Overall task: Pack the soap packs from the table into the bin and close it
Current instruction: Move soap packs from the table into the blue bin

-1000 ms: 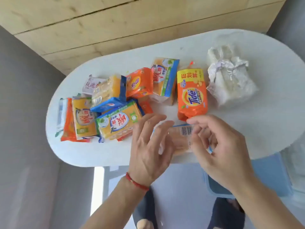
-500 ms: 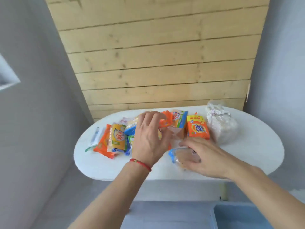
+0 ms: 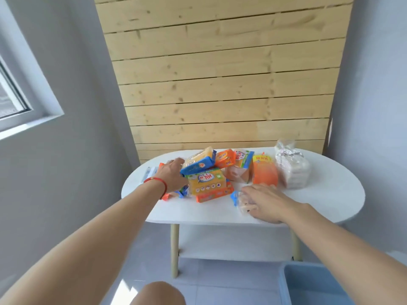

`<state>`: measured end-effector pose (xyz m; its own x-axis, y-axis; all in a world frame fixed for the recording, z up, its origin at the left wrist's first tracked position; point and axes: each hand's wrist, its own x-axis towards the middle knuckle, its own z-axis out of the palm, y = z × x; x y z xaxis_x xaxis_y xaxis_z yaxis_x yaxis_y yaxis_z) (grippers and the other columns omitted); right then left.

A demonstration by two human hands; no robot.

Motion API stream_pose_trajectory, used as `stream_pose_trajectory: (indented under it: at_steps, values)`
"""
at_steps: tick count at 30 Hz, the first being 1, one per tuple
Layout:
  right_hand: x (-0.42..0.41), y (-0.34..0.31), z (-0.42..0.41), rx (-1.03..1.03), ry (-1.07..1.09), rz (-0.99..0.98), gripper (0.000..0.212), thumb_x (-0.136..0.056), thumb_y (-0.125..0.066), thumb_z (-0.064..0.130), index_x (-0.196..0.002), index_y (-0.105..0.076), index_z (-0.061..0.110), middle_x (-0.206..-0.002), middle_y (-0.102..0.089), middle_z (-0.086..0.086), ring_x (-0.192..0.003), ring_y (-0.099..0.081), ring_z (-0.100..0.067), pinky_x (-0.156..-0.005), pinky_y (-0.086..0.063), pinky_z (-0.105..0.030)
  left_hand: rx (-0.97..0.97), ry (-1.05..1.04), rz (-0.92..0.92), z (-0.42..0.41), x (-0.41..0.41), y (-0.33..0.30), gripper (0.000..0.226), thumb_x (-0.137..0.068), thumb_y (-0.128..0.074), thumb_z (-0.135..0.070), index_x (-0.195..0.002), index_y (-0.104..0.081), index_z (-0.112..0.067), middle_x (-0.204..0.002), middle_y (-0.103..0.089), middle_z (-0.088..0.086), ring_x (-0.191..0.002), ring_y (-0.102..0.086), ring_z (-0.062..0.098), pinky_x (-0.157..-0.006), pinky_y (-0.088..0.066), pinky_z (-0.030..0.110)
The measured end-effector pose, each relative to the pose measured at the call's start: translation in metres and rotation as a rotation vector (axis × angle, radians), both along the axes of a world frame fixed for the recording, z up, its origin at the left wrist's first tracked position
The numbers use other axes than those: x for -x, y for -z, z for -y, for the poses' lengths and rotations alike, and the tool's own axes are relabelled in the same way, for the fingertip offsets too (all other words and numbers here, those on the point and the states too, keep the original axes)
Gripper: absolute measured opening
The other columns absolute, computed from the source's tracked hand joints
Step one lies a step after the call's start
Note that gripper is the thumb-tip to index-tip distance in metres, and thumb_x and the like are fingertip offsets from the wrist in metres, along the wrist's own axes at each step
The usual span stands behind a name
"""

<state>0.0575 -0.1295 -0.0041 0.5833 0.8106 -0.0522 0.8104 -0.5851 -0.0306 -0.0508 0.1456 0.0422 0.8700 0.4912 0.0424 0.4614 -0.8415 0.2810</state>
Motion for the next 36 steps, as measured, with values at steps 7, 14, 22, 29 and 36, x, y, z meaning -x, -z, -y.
stream_pose_trajectory:
  at_steps: [7,14,22,29,36]
  values:
    - [-0.014,0.001,-0.003,0.004,-0.040,0.059,0.051,-0.087,-0.062,0.043,-0.134,-0.050,0.027,-0.129,-0.056,-0.001,-0.123,-0.051,-0.026,-0.098,-0.034,-0.039,0.050,0.151,-0.158,-0.005,-0.062,-0.024,0.089,-0.081,-0.066,-0.019,-0.155,-0.019,-0.030,-0.153,-0.040,0.003,-0.126,-0.050,0.026,-0.093,-0.047,0.035]
    - [-0.009,0.011,0.000,-0.042,-0.025,0.152,0.055,-0.095,-0.052,0.047,-0.143,-0.042,0.022,-0.133,-0.052,-0.004,-0.120,-0.049,-0.027,-0.097,-0.040,-0.041,-0.254,0.176,-0.232,-0.013,-0.094,-0.028,0.082,-0.070,-0.080,-0.038,-0.141,-0.043,-0.020,-0.131,-0.048,0.004,-0.109,-0.054,0.025,-0.078,-0.045,0.033]
    - [0.001,0.013,-0.001,-0.105,0.014,0.195,0.050,-0.097,-0.050,0.038,-0.142,-0.041,0.018,-0.136,-0.051,-0.004,-0.123,-0.048,-0.026,-0.099,-0.042,-0.038,-0.152,0.270,-0.218,0.020,-0.058,-0.023,0.083,-0.057,-0.068,-0.062,-0.131,-0.042,-0.035,-0.113,-0.049,-0.006,-0.089,-0.055,0.016,-0.062,-0.043,0.027]
    - [0.003,0.003,0.009,-0.017,0.120,0.185,0.048,-0.095,-0.058,0.027,-0.139,-0.042,0.014,-0.132,-0.054,-0.011,-0.119,-0.052,-0.031,-0.100,-0.042,-0.039,-0.298,0.291,-0.275,0.039,-0.055,-0.006,0.086,-0.061,-0.081,-0.045,-0.128,-0.031,-0.024,-0.091,-0.052,-0.003,-0.078,-0.059,0.019,-0.058,-0.050,0.030]
    - [0.012,-0.004,0.029,-0.128,0.225,0.031,0.058,-0.079,-0.073,0.040,-0.126,-0.052,0.013,-0.125,-0.053,-0.009,-0.120,-0.051,-0.030,-0.089,-0.047,-0.038,-0.283,0.217,-0.078,0.069,-0.030,-0.014,0.084,-0.052,-0.077,-0.047,-0.124,-0.037,-0.026,-0.074,-0.047,-0.009,-0.069,-0.054,0.019,-0.050,-0.037,0.027]
